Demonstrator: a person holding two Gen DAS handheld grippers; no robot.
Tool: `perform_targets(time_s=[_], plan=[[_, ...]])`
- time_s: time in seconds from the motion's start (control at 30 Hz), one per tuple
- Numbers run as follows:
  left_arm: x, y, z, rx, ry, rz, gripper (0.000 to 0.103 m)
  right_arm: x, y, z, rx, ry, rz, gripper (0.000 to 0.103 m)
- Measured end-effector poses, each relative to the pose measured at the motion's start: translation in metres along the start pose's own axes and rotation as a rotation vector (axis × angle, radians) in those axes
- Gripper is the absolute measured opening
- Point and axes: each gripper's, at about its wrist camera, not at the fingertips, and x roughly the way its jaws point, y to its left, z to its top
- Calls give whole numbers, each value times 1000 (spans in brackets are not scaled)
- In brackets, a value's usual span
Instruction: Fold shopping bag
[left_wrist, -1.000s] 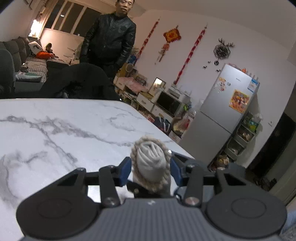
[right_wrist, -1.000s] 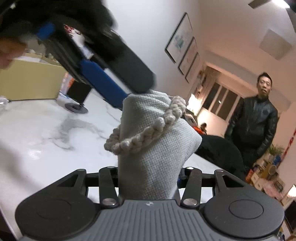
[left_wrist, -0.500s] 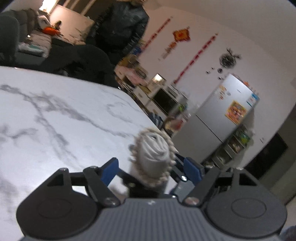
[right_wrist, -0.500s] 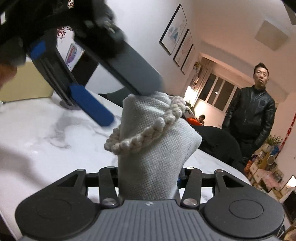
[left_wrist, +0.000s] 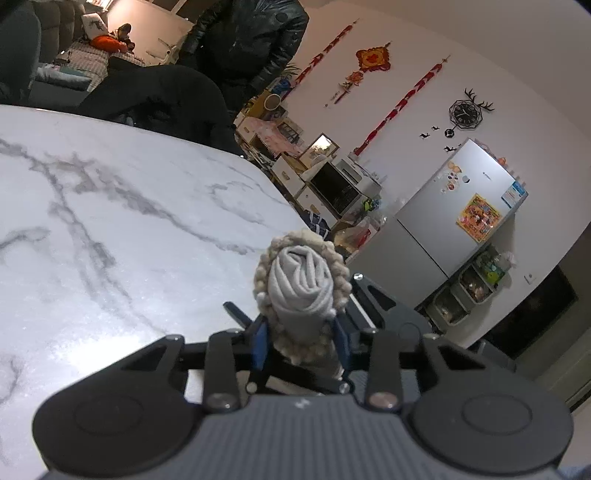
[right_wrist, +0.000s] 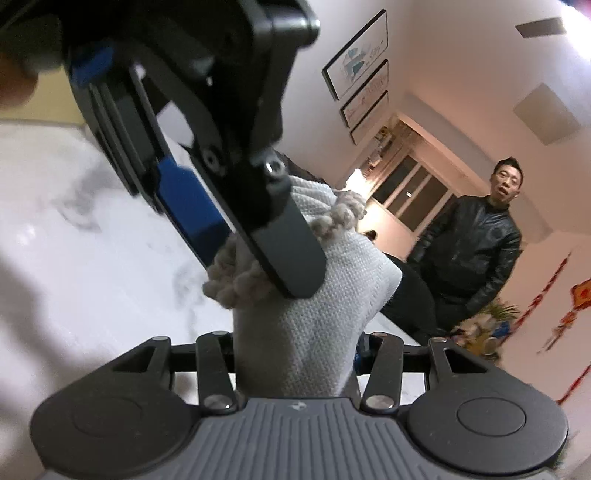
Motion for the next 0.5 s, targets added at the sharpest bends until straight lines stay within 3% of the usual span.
perform_targets(time_s=[0.23,0.4,0.5], plan=[[10,-1,-1,7,12,13,25,5,-8,-10,-27,37,-7,46],[1,-1,-1,4,-2,23,10,8,-12,-17,-20,65,-2,45],[-4,3,3,3,-22,45,9,10,-14,-21,-20,80,-8,45]])
